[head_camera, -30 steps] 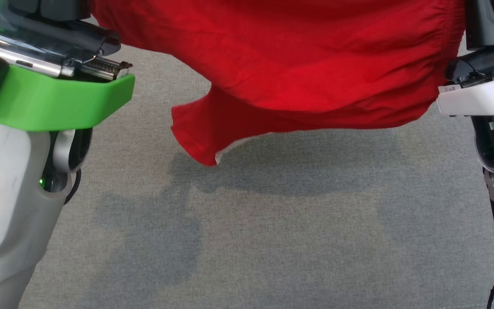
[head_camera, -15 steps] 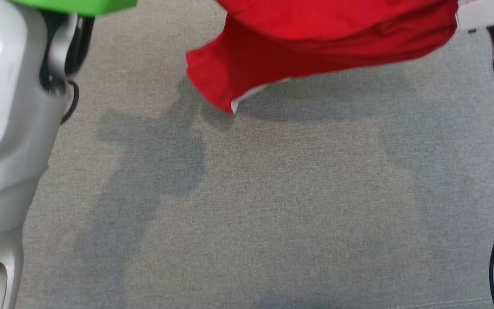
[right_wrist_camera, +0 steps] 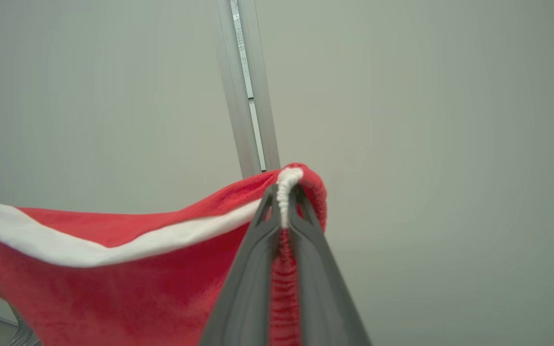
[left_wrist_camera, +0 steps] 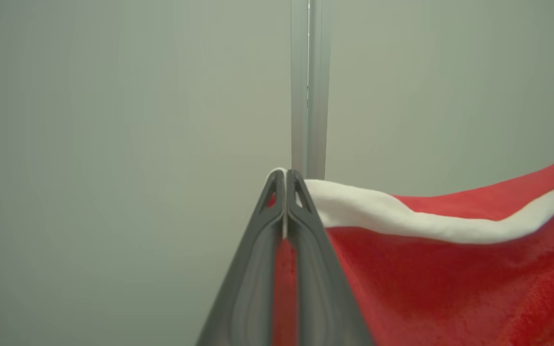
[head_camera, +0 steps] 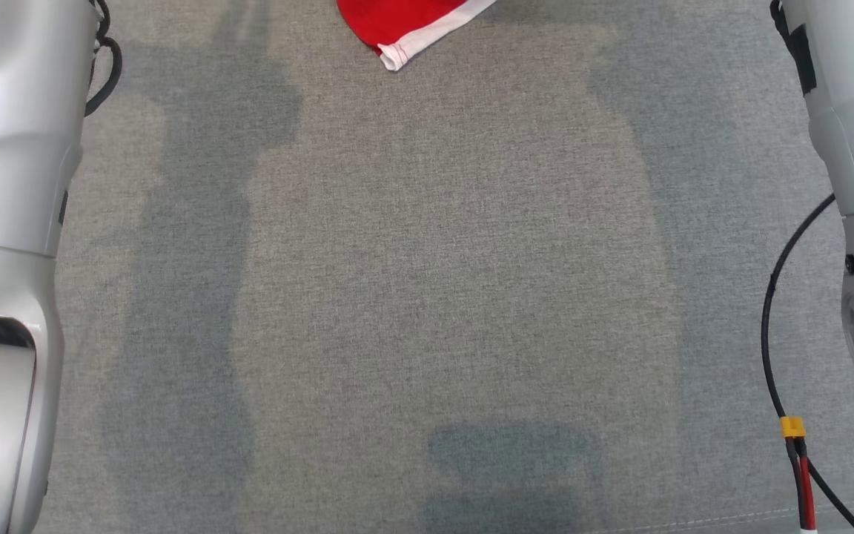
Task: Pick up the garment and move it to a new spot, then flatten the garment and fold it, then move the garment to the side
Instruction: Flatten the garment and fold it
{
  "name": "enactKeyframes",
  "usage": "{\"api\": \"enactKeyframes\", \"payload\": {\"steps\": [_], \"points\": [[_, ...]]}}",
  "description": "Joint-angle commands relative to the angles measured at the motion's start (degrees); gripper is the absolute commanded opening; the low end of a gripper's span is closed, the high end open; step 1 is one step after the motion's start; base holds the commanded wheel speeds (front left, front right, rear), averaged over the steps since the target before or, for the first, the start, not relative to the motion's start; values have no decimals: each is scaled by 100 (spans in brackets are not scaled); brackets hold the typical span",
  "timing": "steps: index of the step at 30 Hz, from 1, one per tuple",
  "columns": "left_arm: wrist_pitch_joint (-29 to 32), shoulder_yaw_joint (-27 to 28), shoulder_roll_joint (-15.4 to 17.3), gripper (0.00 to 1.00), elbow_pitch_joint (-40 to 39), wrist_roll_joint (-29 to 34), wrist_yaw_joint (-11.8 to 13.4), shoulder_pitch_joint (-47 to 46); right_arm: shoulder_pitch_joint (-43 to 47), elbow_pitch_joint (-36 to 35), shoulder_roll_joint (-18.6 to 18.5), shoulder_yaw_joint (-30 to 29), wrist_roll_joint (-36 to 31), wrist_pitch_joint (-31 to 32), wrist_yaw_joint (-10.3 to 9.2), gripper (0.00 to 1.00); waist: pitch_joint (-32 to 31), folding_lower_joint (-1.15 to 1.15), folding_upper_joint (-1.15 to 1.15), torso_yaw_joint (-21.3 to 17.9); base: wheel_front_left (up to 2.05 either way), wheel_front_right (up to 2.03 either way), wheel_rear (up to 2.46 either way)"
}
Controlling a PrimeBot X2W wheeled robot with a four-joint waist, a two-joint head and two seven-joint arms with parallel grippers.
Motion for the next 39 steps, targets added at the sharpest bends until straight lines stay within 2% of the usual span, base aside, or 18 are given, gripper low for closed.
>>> {"api": "enactKeyframes", "payload": {"steps": [1, 4, 8, 14, 21, 26, 34, 39], "points": [[-21, 71, -73, 0, 184, -122, -42, -102, -138, 267, 14, 54, -38, -47, 1, 0, 37, -1, 0, 23, 0, 0, 0], [-33, 144, -201, 0, 577, -234, -119, -209, -441, 732, 144, 187, 37, -110, 2, 0, 148, -1, 0, 58, 0, 0, 0], [-42, 244, -262, 0, 778, -328, -199, -171, -483, 937, 191, 412, 161, -152, 0, 0, 261, -1, 0, 80, 0, 0, 0], [-39, 512, -362, 0, 428, -303, -290, 619, 166, 742, -53, 1035, 621, -197, 0, 0, 399, -1, 0, 186, 0, 0, 0], [-40, 1017, -470, 0, -704, 92, -335, 2455, 2086, -424, -580, 1435, 1283, -214, 1, 0, 277, -1, 0, 168, 0, 0, 0], [-41, 1328, -545, 0, -1684, 438, -340, 3864, 3553, -1452, -814, 1407, 1485, -215, 1, 0, 20, -1, 0, 81, 0, 0, 0], [-40, 1690, -555, 0, -3165, 778, -342, 6073, 5595, -2354, -719, 1102, 1266, -215, 1, 0, -694, -1, 0, -19, 0, 0, 0], [9, 1473, -541, 0, -3633, 886, -294, 7355, 6491, -2487, -713, 1009, 1196, -217, 1, 0, -1153, -1, 0, 12, 0, 0, 0]]}}
